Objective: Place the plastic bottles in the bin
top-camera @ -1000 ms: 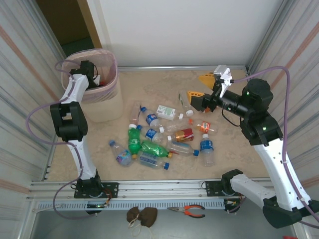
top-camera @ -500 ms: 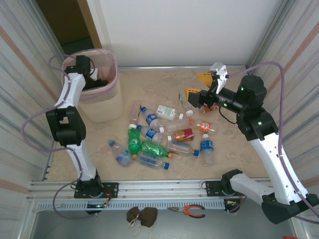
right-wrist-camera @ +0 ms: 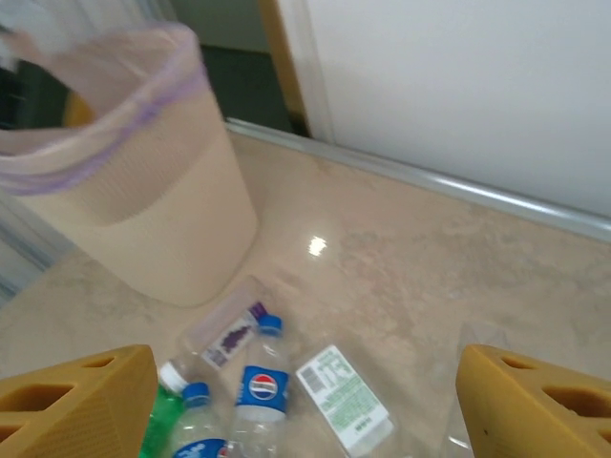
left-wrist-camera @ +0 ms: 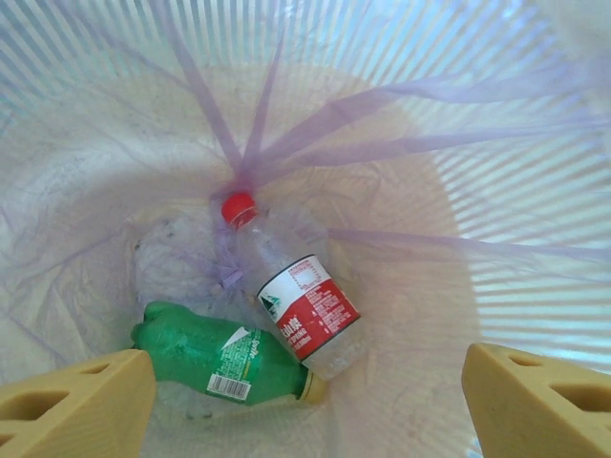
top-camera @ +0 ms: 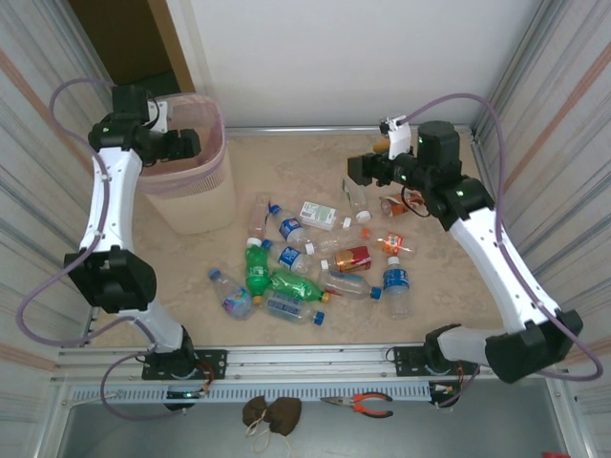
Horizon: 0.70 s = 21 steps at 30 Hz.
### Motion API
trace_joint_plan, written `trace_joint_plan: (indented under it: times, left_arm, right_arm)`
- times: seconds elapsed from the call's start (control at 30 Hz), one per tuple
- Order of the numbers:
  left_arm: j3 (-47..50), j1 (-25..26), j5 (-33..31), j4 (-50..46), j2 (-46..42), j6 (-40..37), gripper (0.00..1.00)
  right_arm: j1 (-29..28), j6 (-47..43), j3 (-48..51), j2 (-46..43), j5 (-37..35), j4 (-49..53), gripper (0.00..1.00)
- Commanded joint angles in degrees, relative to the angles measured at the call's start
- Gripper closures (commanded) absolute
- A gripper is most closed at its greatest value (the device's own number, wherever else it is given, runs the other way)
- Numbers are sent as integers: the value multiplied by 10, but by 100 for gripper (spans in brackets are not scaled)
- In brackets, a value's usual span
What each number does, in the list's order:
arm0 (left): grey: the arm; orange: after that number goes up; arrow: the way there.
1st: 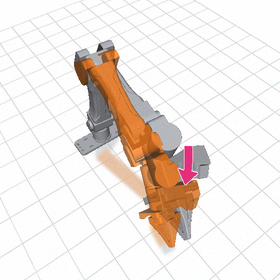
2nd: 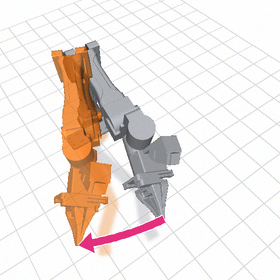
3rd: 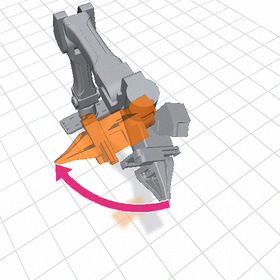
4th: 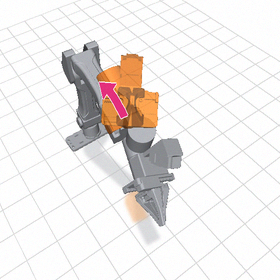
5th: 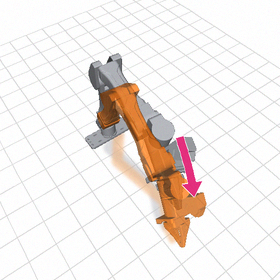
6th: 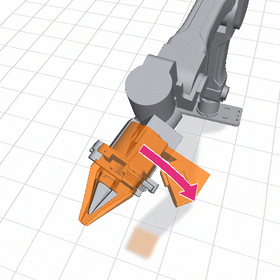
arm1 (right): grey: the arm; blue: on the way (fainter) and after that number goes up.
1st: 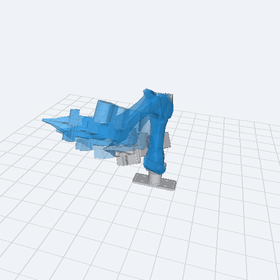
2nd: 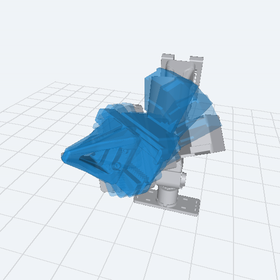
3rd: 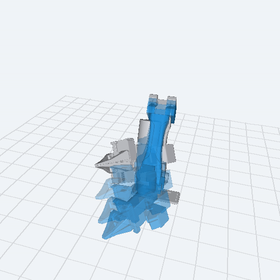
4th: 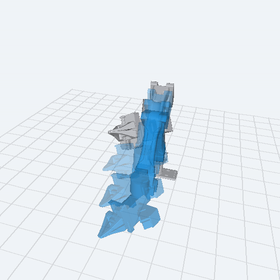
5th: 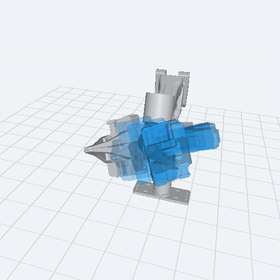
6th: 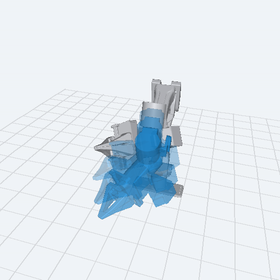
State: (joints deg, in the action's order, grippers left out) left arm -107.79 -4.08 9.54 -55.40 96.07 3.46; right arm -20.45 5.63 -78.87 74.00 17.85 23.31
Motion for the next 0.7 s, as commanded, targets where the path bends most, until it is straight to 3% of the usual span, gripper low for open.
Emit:
trace_joint_plan:
  times: [0.0,0.33,0.67]
  left_arm:
    - [-7,-2,21,-6,-46,0,16]
    - [40,-2,100,43,-151,5,16]
    - [145,16,155,122,-246,44,19]
  right_arm:
    - [7,17,-29,46,-50,28,20]
    - [38,75,-173,279,-91,135,26]
    - [47,56,-314,468,-86,202,31]
